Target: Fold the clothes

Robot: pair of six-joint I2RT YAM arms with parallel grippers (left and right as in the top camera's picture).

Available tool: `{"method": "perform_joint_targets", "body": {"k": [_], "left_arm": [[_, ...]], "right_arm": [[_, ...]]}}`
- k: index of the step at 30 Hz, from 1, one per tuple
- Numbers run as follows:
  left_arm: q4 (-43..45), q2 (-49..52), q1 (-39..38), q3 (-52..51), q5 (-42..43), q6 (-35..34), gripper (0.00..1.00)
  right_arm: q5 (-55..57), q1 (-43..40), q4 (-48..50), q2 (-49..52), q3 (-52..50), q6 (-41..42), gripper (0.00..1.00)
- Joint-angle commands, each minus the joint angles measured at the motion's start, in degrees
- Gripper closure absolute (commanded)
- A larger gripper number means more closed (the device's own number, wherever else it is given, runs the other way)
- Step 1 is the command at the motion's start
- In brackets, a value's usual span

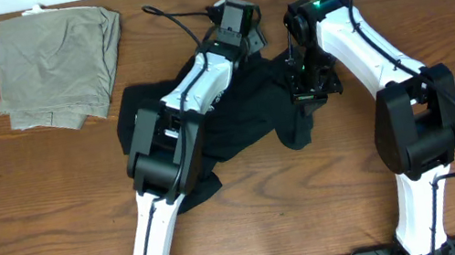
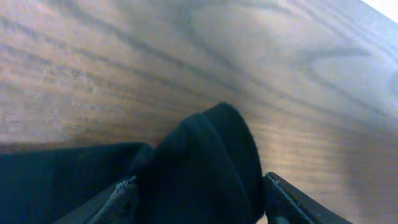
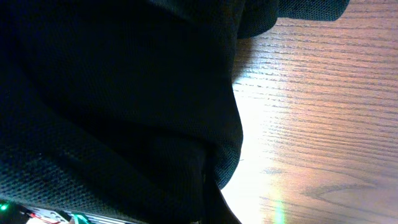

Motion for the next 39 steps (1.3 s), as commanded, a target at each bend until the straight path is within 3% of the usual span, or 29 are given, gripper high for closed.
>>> {"method": "perform_joint_targets", "body": {"k": [1, 7, 12, 16, 17, 27, 34, 39], "left_arm": [[-0.76, 1.84, -0.11, 0.7, -0.26, 0.28, 0.36], [-1.64, 1.81, -0.09, 1.42, 0.63, 0.31, 0.58], [-4.24, 0.87, -0.09, 3.85, 1.27, 2.99, 0.65], [-6.91, -2.08, -0.09, 5.62, 1.2, 5.73, 0.92], [-7.52, -2.97, -0.04, 5.84, 1.2, 5.73, 0.94], [-16.17, -13.25, 1.95, 5.86, 1.22, 8.24, 0.94], [-22.75, -22.03, 4.11, 5.86, 1.2, 13.53, 0.94], [-28.61, -28.59, 6.12, 5.86, -1.86, 13.64, 0.94]], "right_arm": [[0.17, 0.7, 0.15, -1.66, -0.31, 0.7, 0.99], [0.17, 0.68, 0.35, -1.66, -0.31, 0.68, 0.99], [0.17, 0.68, 0.83, -1.66, -0.31, 0.68, 0.99], [0.17, 0.68, 1.44, -1.66, -0.31, 0.76, 0.99], [0.15, 0.68, 1.55, -1.66, -0.31, 0.94, 0.99], [-0.09, -1.18, 1.86, -3.08, -0.31, 2.45, 0.99], [-0.66, -4.2, 2.12, -8.68, -0.31, 2.38, 0.99], [-0.66, -7.06, 1.57, -14.14, -0.31, 2.16, 0.99]]}}
